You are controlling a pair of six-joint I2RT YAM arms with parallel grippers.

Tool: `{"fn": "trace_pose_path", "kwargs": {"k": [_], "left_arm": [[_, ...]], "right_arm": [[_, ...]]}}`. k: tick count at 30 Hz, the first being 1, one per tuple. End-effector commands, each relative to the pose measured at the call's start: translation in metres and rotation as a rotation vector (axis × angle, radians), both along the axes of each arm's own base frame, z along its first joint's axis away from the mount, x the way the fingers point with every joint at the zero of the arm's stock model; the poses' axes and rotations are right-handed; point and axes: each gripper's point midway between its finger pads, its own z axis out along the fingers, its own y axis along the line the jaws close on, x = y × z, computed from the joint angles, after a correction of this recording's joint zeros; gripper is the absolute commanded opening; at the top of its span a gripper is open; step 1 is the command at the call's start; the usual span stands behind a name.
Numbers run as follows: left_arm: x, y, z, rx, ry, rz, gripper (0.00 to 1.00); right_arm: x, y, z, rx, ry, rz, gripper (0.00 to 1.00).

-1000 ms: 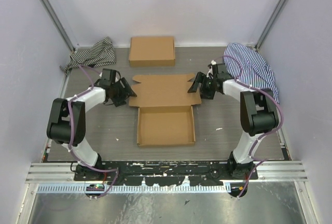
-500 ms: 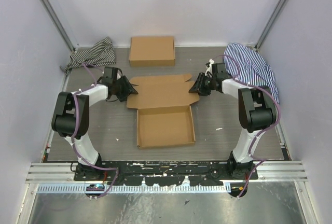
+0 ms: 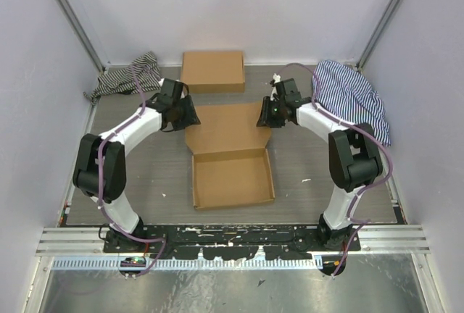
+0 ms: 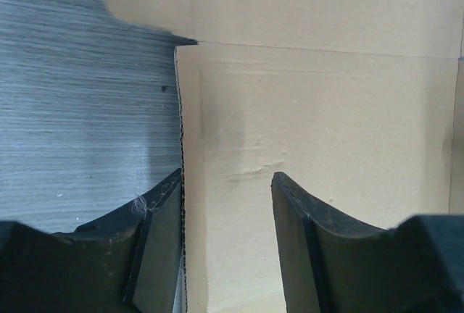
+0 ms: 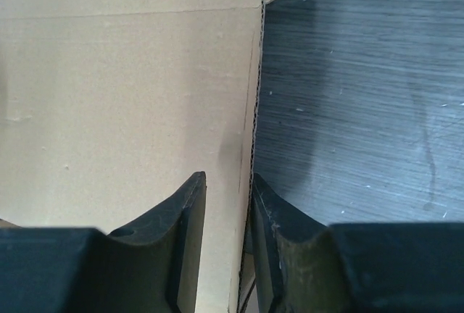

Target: Fold the paper box

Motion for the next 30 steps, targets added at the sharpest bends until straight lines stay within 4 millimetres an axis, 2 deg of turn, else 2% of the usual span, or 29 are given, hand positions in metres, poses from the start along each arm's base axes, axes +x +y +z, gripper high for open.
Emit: {"fn": "trace_pose_path", "kwargs": {"k": [1,7,17,21,27,30], "left_arm": [[-0.01,0.002,0.011,0.167,-0.002,-0.042,0.56],[-0.012,-0.011,0.001,0.222,0.028,-0.076,0.56],[-0.014,-0.026,-0.014,0.249,0.063,-0.113,0.56],[-0.017,-0.033,-0.015,0.254,0.06,-0.128,0.56],[-0.021,-0.043,-0.016,0.294,0.064,-0.157,0.55],[-0.022,-0.046,-0.018,0.308,0.066,-0.163,0.55]], "right_arm": [[0.002,0.006,0.019,-0.109,-0.057,0.004,0.35],[-0.005,0.017,0.004,-0.18,-0.03,0.015,0.33],[-0.017,0.034,-0.003,-0.248,-0.02,0.028,0.32],[-0.02,0.04,-0.004,-0.28,-0.026,0.03,0.31],[-0.022,0.045,-0.009,-0.36,-0.032,0.02,0.31],[-0.02,0.04,-0.01,-0.437,-0.038,-0.009,0.3]]}}
